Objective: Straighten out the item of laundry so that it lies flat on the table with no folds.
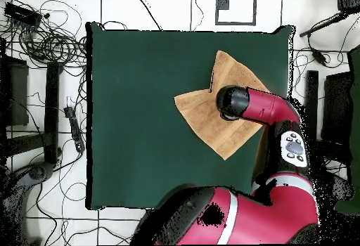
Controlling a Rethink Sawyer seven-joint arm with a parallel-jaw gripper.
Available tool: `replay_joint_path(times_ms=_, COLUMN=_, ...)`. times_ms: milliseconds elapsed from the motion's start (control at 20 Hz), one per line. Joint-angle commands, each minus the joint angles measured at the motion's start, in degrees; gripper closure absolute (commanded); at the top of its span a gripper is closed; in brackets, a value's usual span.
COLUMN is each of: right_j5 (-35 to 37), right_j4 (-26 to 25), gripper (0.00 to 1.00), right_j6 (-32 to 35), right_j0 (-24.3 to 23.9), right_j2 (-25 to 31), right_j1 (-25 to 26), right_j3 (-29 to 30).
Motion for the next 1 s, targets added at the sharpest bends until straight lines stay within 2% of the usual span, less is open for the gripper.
replay_joint_path(times_ms=50, right_j5=-0.99, right_j4=-3.40, gripper=0.00, right_j6=6.26, right_j0=4.04, right_j2=2.54, right_j1=6.87, right_j3=9.25)
replay_joint_path(times_ms=650, right_j5=-1.06, right_j4=-3.26, gripper=0.00, right_j6=3.23, right_j0=5.00, right_j2=5.17, right_j1=6.08, right_j3=9.93)
replay_joint_path(times_ms=1000, right_j5=-0.87, right_j4=-3.45, gripper=0.00, right_j6=-0.99, right_j0=4.03, right_j2=8.93, right_j1=5.24, right_j3=10.82)
